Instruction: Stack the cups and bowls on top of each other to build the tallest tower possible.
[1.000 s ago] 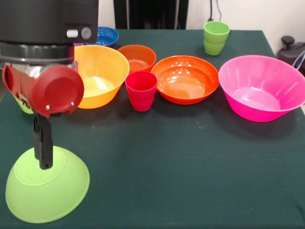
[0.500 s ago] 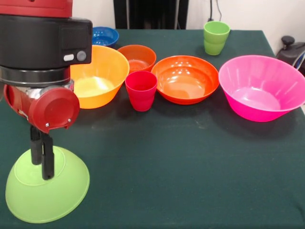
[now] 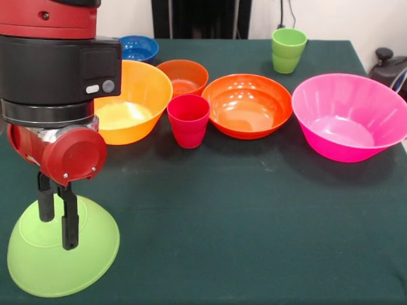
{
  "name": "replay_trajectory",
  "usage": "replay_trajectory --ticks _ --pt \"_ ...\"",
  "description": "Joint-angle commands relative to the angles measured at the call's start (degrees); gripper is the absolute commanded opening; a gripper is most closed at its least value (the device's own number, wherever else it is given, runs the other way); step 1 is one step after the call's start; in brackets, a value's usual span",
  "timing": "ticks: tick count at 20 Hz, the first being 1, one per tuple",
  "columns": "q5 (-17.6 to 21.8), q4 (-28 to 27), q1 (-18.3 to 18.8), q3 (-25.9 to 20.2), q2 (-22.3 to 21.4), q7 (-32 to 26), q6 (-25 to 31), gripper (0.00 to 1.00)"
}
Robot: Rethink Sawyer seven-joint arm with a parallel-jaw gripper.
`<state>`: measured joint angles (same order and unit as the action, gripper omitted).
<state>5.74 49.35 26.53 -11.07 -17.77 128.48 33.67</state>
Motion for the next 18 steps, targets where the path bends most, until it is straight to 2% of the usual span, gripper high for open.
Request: replay_trajectory --ticks 1,7,18 --pt "4.53 2.74 -0.76 -5.06 1.52 -11.09 -1.13 1.0" --pt "4.83 0.63 -0.99 -5.29 3.89 -10.58 -1.65 1.0" --pt "5.41 0.92 -0.99 -3.35 4.46 -9.93 -0.14 1.0"
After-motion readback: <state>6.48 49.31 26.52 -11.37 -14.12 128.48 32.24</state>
